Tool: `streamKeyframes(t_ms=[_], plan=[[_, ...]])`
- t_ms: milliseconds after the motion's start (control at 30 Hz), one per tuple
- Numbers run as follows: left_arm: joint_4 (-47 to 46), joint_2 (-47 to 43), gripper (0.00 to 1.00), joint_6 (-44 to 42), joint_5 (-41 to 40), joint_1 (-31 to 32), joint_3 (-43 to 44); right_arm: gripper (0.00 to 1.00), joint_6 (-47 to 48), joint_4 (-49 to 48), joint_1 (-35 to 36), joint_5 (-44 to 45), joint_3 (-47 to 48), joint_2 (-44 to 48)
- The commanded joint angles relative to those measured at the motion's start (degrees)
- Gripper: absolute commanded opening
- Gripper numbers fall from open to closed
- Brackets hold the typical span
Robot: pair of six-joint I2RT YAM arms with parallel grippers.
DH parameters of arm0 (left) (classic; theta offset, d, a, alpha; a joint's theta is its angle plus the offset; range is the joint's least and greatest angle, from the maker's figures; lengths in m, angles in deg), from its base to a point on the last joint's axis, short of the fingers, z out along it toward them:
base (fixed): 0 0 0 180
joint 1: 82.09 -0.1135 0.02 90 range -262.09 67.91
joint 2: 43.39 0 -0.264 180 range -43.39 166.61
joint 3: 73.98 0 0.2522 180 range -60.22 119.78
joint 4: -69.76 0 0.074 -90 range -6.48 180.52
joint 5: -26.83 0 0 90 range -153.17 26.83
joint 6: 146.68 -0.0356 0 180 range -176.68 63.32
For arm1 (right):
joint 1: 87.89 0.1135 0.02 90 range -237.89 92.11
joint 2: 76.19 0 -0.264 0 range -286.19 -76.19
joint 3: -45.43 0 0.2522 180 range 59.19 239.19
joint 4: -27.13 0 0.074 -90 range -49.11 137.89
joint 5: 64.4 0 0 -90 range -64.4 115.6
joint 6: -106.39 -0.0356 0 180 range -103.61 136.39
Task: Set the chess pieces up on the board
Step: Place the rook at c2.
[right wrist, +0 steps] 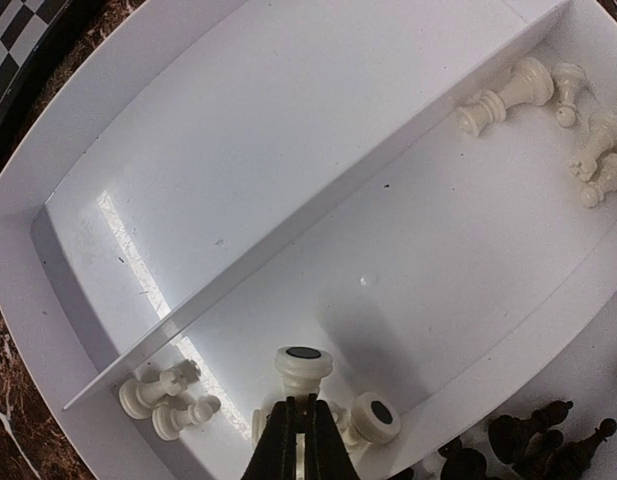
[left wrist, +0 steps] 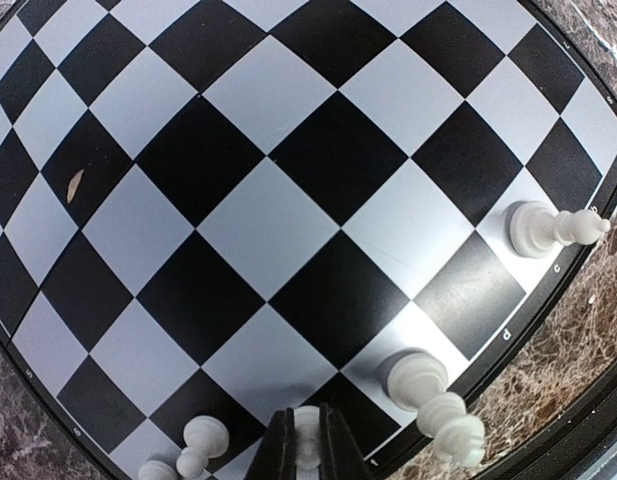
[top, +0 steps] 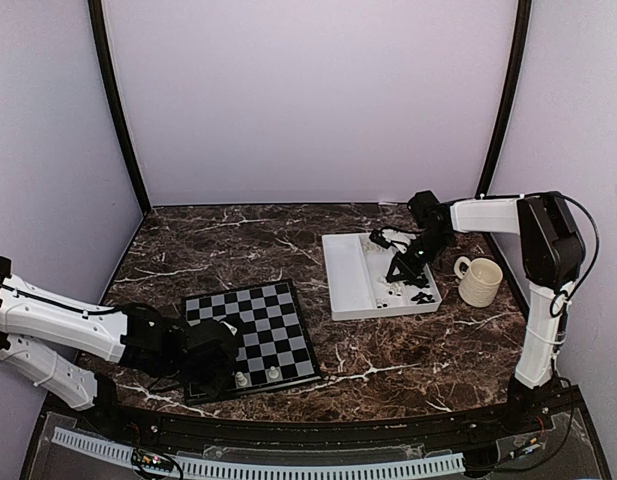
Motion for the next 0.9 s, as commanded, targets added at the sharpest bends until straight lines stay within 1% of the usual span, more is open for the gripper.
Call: streamKeyframes(t_ms=[0, 333, 567, 633, 667, 733, 867], plan=[[0.14, 1.21, 0.08, 0.49, -2.66, -0.32, 0.51, 0.03, -0.05, 0.09, 0.08, 0.04, -0.19, -0.63], [-1.84, 1.67, 0.09, -0.67, -1.76, -3.29, 0.25, 0.03, -0.22, 0.35, 0.05, 0.06, -0.25, -0.80], [-1.65, 2.27, 0.09, -1.44, -1.13, -3.73, 0.57, 0.03, -0.14, 0.46, 0.08, -0.02, -0.16, -1.08], [-1.69, 2.46, 0.12, -1.62, -0.94, -3.73, 0.72, 0.03, -0.14, 0.44, 0.08, -0.02, -0.16, -1.16], [-1.66, 2.61, 0.17, -1.60, -0.82, -3.73, 0.79, 0.03, -0.08, 0.43, 0.08, -0.10, -0.16, -1.16], [-1.33, 2.80, 0.23, -1.64, -0.66, -3.73, 1.19, 0.03, -0.05, 0.51, 0.08, -0.12, -0.07, -1.20], [0.31, 2.40, 0.32, -1.36, -1.14, -3.73, 2.46, 0.03, -0.04, 0.62, 0.08, -0.20, -0.07, -0.92]])
